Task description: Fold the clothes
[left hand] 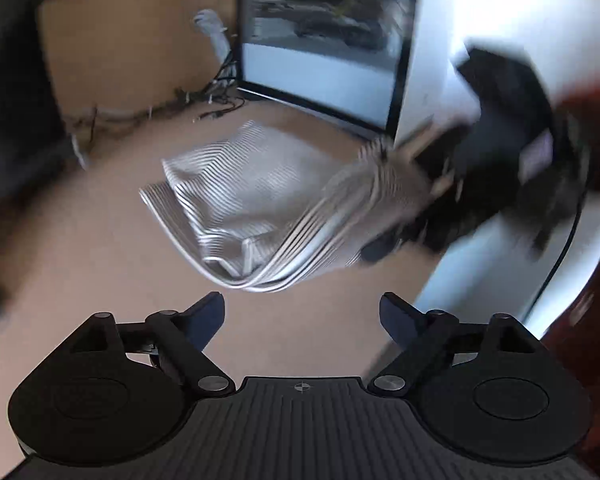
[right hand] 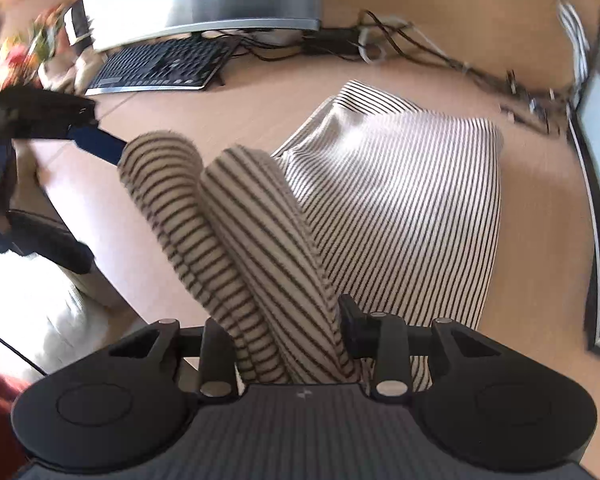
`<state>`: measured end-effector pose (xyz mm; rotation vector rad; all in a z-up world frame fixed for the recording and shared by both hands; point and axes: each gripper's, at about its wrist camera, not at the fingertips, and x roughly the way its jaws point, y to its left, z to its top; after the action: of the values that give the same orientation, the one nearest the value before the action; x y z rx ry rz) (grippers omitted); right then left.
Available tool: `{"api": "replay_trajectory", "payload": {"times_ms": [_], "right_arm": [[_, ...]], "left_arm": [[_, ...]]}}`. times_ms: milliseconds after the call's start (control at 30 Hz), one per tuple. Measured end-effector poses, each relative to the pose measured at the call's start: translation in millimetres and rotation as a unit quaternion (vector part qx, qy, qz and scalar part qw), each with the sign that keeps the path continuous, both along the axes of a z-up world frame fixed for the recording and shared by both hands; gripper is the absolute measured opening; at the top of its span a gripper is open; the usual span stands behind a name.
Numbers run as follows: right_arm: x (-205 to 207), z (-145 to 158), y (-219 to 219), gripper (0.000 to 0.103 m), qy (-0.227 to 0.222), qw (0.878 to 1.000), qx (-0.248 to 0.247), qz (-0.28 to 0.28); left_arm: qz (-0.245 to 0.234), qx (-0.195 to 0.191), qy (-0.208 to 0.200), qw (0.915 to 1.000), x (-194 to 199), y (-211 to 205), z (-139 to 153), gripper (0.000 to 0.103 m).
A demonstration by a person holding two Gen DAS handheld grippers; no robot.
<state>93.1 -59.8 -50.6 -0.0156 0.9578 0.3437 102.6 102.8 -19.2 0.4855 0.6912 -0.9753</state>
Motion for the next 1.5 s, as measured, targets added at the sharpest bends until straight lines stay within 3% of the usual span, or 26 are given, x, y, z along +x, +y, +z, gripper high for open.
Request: {"api": "replay_trajectory", "payload": {"times_ms": [100,200,333,400,467,500,567,600,633,667,700,733,767,800,867,900,967,1100,1167,1200,1267,1333,1367,1433,1500], "right_arm": [[10.8,-0.9,0.0,0.033,0.017,1.000,0.004,-0.008],[9.7,1.0,15.5,0.032,0.010,0.998,-0.051,0.022],[3.5,1.1,42.1,0.031,0.001,0.989,-0.135,0.064],[-2.1,6.4,53.2,0.031,-0.010,0.981,-0.178,0.082],[-12.2,16.4,60.8,0.031,-0.029,0.969,-0.223,0.100],[-18.5,22.6,59.4,0.032,-0.035,0.966,-0.236,0.101],[-31.6,35.4,54.6,0.038,-0.045,0.960,-0.257,0.099],[-37.2,41.3,49.8,0.044,-0.046,0.960,-0.259,0.095],[-42.6,47.1,44.5,0.048,-0.046,0.961,-0.259,0.089],[-47.3,52.7,38.1,0.056,-0.049,0.961,-0.258,0.081],[-50.4,58.5,31.7,0.062,-0.054,0.962,-0.256,0.072],[-51.9,64.6,25.6,0.064,-0.064,0.964,-0.251,0.062],[-53.1,70.7,19.4,0.066,-0.075,0.965,-0.245,0.051],[-50.3,74.8,13.9,0.068,-0.091,0.966,-0.238,0.040],[-43.2,82.5,3.3,0.070,-0.123,0.967,-0.222,0.018],[-39.7,86.3,-2.1,0.072,-0.140,0.967,-0.214,0.006],[-27.9,89.8,-14.2,0.076,-0.161,0.968,-0.192,-0.013],[18.1,76.0,-35.5,0.080,-0.156,0.979,-0.127,-0.028],[44.8,63.9,-44.3,0.081,-0.143,0.984,-0.098,-0.033],[57.2,57.6,-48.7,0.082,-0.140,0.986,-0.085,-0.036],[81.7,47.5,-56.5,0.082,-0.138,0.988,-0.057,-0.045],[106.0,43.7,-62.9,0.073,-0.140,0.988,-0.022,-0.056],[116.7,44.9,-62.7,0.063,-0.143,0.988,-0.007,-0.058],[138.1,47.4,-61.0,0.062,-0.150,0.986,0.020,-0.063],[161.5,29.4,-54.9,0.062,-0.122,0.991,0.012,-0.055]], "left_arm": [[-0.050,0.036,-0.089,0.9942,-6.1,-14.3,-15.4,0.092],[-0.105,0.047,-0.170,0.9788,-7.4,-35.5,-30.4,0.095],[-0.182,0.040,-0.198,0.9622,5.7,-64.6,-55.4,0.093],[-0.218,0.038,-0.195,0.9556,8.5,-73.2,-65.4,0.079],[-0.231,0.027,-0.180,0.9559,12.1,-78.0,-69.3,0.048],[-0.230,0.016,-0.161,0.9597,16.0,-79.4,-68.2,0.038],[-0.214,-0.018,-0.087,0.9729,31.1,-80.7,-59.7,0.029],[-0.192,-0.043,-0.031,0.9800,44.5,-78.4,-56.2,0.028],[-0.160,-0.075,0.030,0.9838,60.7,-72.6,-55.6,0.027],[-0.127,-0.107,0.091,0.9820,76.8,-66.7,-54.9,0.027],[-0.093,-0.138,0.151,0.9745,92.9,-60.9,-54.3,0.027],[-0.059,-0.168,0.210,0.9614,109.1,-55.0,-53.6,0.027],[-0.019,-0.199,0.265,0.9431,124.1,-46.3,-56.3,0.027],[0.029,-0.234,0.315,0.9193,137.4,-33.5,-63.7,0.027],[0.116,-0.290,0.396,0.8637,160.5,-10.2,-76.8,0.027],[0.144,-0.300,0.410,0.8492,165.2,-2.8,-80.4,0.027],[0.184,-0.313,0.434,0.8245,171.4,9.4,-87.1,0.027],[0.231,-0.310,0.465,0.7965,184.7,22.2,-98.8,0.027],[0.248,-0.315,0.488,0.7748,192.4,28.1,-106.8,0.027],[0.252,-0.317,0.495,0.7688,196.4,30.1,-109.6,0.027],[0.255,-0.311,0.499,0.7676,197.9,29.4,-113.2,0.027],[0.251,-0.302,0.498,0.7729,198.4,28.0,-114.5,0.027],[0.248,-0.298,0.497,0.7768,198.2,27.6,-114.1,0.027],[0.246,-0.290,0.493,0.7825,197.8,29.1,-112.8,0.028],[0.250,-0.295,0.487,0.7830,197.3,31.5,-111.8,0.028]]}}
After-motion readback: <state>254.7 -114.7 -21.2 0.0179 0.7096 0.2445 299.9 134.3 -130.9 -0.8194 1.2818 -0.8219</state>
